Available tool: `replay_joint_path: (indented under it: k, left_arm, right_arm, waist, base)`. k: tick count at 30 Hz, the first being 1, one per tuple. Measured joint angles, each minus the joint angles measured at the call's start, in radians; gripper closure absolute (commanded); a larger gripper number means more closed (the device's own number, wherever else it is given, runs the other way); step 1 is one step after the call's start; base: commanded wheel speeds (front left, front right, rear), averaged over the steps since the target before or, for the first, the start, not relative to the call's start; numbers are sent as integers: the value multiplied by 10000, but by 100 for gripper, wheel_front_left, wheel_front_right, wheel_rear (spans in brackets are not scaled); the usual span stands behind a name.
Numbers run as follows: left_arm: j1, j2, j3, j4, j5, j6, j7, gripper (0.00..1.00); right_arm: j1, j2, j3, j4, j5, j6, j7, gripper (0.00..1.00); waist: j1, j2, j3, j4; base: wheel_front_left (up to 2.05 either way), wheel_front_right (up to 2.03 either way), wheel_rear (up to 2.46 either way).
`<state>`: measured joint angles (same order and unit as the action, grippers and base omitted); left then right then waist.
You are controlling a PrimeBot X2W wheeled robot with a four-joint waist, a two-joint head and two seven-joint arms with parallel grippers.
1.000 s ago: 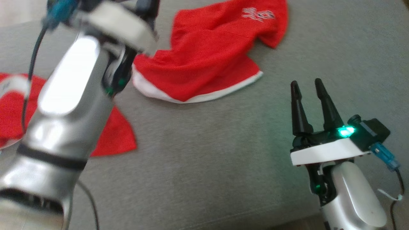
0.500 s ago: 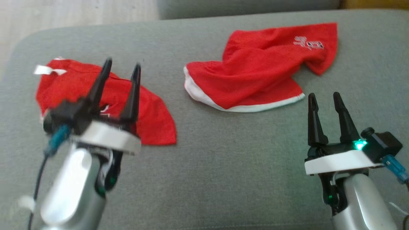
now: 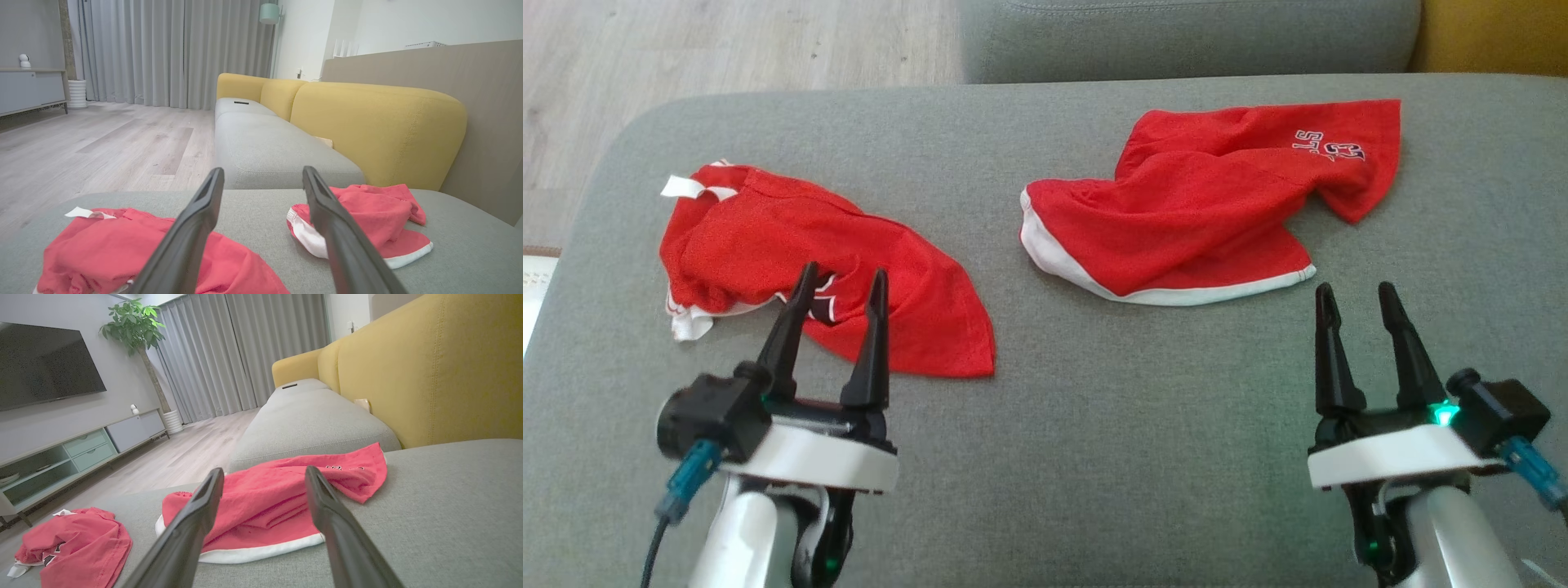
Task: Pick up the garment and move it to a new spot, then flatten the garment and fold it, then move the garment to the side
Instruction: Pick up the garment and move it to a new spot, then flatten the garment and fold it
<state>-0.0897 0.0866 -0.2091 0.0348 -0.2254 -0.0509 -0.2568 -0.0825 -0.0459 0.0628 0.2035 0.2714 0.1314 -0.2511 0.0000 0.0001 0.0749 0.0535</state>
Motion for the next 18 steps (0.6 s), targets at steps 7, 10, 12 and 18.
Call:
replay_joint_path:
  k: [7,10,12,18]
  left_arm:
    - [292,-286,318,-17,222,-326,2,0]
    - [283,-307,328,-8,299,-420,2,0]
    - [267,-320,318,12,309,-506,2,0]
    - [191,-347,249,50,309,-598,2,0]
  right_arm:
    - [138,2,58,6,0,0,2,0]
    - [127,2,38,58,-40,0,2,0]
    - [105,6,-113,261,-196,0,2,0]
    - [-557,8,-1091,1797,-568,0,13,0]
  waist:
    - [0,0,-3,-77]
    - [0,0,67,-99]
    - [0,0,139,-110]
    - [0,0,527,-95]
  base:
    - [0,0,0]
    - [0,0,0]
    - [0,0,0]
    - [0,0,0]
